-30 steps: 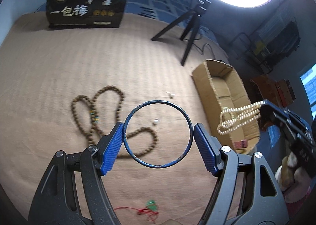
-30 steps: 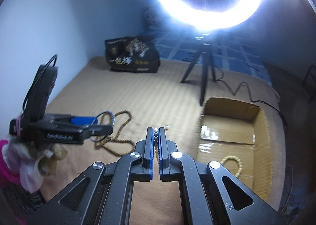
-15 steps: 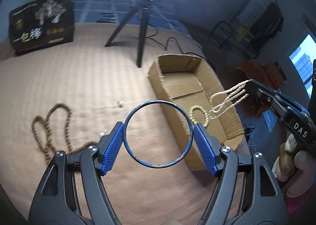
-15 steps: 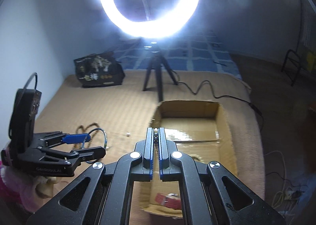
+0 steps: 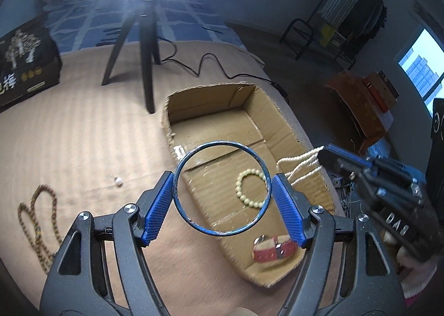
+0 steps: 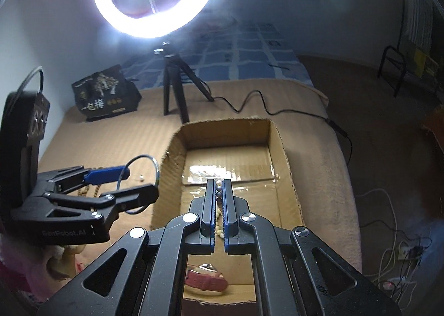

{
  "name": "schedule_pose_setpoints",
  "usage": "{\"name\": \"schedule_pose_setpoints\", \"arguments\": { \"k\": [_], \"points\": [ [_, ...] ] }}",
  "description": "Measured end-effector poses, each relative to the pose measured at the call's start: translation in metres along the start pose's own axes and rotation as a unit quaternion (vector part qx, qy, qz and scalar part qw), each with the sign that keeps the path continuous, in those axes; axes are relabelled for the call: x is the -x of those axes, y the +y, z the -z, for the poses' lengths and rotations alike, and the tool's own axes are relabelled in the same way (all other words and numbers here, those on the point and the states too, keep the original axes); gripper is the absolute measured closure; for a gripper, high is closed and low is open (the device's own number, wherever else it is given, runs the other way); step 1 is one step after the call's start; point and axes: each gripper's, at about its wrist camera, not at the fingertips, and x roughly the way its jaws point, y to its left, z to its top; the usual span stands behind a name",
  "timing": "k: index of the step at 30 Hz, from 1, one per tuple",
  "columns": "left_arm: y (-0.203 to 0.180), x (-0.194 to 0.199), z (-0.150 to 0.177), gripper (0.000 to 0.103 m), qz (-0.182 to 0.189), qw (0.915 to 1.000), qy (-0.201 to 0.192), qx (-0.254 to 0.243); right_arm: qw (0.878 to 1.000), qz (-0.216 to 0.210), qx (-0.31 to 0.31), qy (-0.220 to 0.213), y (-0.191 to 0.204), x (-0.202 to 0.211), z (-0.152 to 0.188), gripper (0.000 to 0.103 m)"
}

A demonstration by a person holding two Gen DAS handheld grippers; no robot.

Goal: Organize jewelry
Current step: 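Carry the bangle and pearl necklace into the box and open both tools, then withdraw both tools from the box toward the brown prayer beads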

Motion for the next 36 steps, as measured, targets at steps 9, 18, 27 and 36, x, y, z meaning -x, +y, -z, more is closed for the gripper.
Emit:
{"name": "schedule_pose_setpoints", "arguments": {
  "k": [9,18,27,36],
  "points": [
    [-0.014,-0.025,-0.015,0.029,-0.002,1.0,0.006,-0.005,1.0,0.007,-0.023,0.016,-0.017,-0.013,0.005,0.101],
    [-0.015,-0.032,-0.019,0.029,-0.009,0.9999,0.012,-0.001,0.999,0.019,-0.03,0.024,-0.025,-0.018,0.01,0.1],
    [-0.01,-0.031,-0.021,0.028,-0.017,0.9997,0.018,0.01,0.999,0.032,-0.034,0.014,-0.022,-0.015,0.01,0.055],
    [-0.004,-0.019,-0.016,0.028,-0.021,0.9997,0.011,0.006,0.999,0.037,-0.026,0.014,-0.015,-0.013,0.01,0.046]
  ]
}}
